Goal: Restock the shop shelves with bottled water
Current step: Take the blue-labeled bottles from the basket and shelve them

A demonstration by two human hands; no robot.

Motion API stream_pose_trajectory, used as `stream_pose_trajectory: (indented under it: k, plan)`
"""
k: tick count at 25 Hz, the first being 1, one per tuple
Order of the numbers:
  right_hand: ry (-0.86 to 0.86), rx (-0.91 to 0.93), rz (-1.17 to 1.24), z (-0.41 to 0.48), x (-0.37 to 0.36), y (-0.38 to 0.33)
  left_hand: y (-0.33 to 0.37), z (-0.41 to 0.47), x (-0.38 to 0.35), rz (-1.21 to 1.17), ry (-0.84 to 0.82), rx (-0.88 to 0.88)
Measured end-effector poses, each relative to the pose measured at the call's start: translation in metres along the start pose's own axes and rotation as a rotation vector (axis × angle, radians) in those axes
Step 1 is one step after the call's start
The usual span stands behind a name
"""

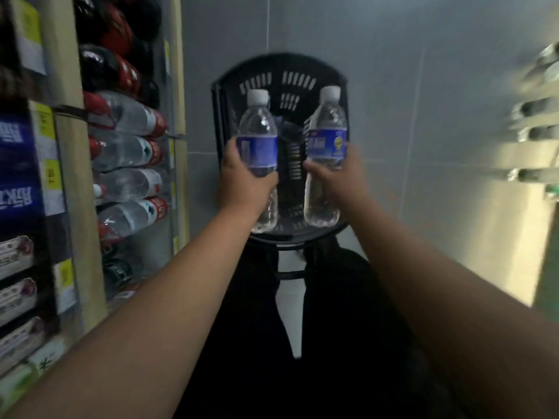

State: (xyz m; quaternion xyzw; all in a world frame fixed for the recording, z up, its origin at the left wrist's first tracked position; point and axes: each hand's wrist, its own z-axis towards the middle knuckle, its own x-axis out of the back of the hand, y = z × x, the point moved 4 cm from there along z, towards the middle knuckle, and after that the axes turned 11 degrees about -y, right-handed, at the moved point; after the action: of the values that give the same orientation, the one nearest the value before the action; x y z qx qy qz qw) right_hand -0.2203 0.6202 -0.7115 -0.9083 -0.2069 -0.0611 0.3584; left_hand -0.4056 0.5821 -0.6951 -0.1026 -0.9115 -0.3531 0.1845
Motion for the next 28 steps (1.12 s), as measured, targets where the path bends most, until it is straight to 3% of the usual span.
stream_pose_trajectory:
  k: [7, 13, 20, 28]
  plan:
    - [-0.241, 0.26, -0.016, -0.184, 0.045, -0.113, 0.077, -0.18, 0.079, -0.209, 0.03, -0.171]
    - [-0.52, 0.445, -0.101, -0.284, 0.062, -0.161, 0.103, -0.312, 0.096, -0.407, 0.234, -0.269]
    - [-0.94, 0.588, -0.309, -0.393, 0.04, -0.169, 0.056, -0.464, 0.076, -0.771, 0.569, -0.26]
    - [-1.342, 0.735, -0.496, -0.532, -0.048, -0.1, -0.043, -0.616, 0.055, -0.988, 0.923, -0.219]
